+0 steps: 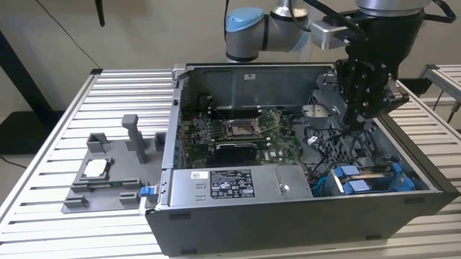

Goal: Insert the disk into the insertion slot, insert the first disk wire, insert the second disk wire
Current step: 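Insert the second disk wire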

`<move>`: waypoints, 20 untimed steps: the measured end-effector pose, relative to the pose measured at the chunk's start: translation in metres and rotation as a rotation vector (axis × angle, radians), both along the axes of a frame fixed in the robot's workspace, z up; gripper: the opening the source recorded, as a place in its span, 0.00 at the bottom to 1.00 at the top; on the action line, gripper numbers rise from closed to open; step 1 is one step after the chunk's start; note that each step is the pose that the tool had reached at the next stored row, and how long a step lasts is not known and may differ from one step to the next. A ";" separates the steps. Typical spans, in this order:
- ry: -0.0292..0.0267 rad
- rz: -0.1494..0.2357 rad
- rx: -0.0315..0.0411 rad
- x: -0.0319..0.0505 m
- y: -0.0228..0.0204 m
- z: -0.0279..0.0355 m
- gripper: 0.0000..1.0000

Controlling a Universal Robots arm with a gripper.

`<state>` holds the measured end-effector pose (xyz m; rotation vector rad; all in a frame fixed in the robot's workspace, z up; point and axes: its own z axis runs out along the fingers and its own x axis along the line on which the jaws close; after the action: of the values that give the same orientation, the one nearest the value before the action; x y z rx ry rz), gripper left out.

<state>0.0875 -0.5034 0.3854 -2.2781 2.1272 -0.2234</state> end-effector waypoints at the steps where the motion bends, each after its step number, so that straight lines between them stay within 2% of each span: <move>1: -0.0007 0.004 -0.0006 -0.0012 0.0000 -0.0001 0.26; 11: -0.0034 0.046 -0.0143 -0.0131 0.0000 -0.0042 0.26; 20: -0.0113 0.073 -0.0214 -0.0233 0.0000 -0.0079 0.26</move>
<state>0.0642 -0.5033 0.3776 -2.3555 2.0411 -0.2581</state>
